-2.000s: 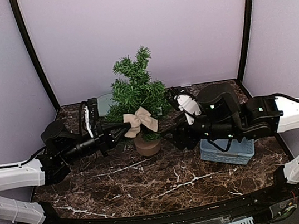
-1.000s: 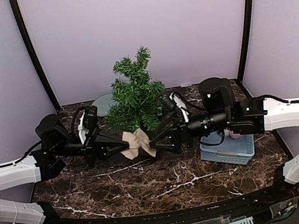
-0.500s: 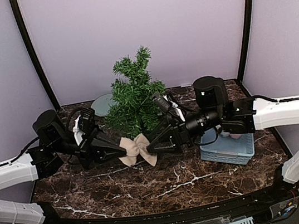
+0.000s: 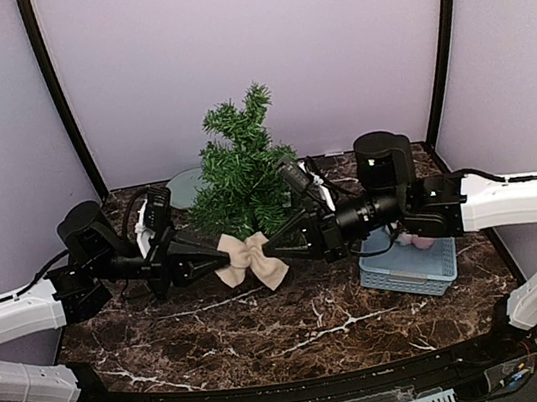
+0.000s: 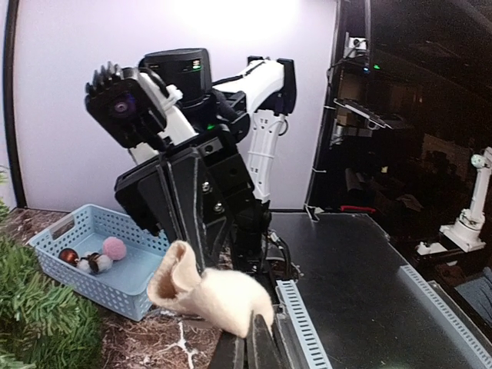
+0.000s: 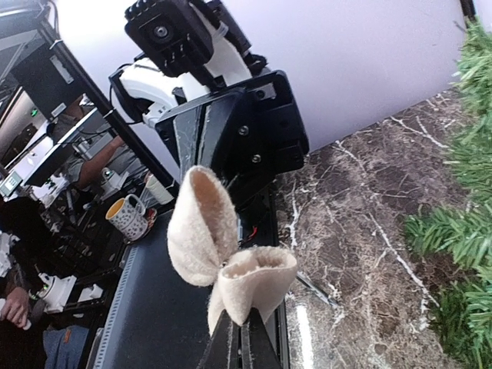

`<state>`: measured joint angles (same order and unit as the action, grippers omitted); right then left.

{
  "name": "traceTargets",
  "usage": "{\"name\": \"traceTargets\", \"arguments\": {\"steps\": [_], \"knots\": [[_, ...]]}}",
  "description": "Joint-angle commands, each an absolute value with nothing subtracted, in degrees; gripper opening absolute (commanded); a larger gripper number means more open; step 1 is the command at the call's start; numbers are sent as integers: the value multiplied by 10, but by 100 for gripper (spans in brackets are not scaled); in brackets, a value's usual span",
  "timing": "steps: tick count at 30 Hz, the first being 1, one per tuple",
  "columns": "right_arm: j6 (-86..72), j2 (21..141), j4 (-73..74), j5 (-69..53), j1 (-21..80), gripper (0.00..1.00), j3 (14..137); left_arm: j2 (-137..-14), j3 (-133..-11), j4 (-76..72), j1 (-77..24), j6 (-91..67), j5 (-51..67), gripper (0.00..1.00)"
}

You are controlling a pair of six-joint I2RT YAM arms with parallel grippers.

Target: Decorate the small christmas tree

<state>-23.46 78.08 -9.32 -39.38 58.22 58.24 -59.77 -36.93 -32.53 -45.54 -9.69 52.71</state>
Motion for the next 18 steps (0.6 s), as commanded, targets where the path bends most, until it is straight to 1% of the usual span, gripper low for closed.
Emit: {"name": "traceTargets", "arguments": {"steps": [1, 5, 9, 14, 18], "knots": [[-230, 754, -77, -262, 579, 0, 576, -568, -347, -298, -455, -109, 417, 0], [-246, 769, -66, -147, 585, 0, 581, -553, -329, -266, -446, -112, 318, 0], [-254, 824, -52, -80, 605, 0, 621, -554, -331, -224, -434, -110, 230, 0], [-258, 881, -22, 9, 641, 0, 678, -578, -351, -183, -426, -117, 168, 0], [-270, 902, 6, 94, 654, 0, 701, -587, -347, -182, -404, -146, 144, 0]]}}
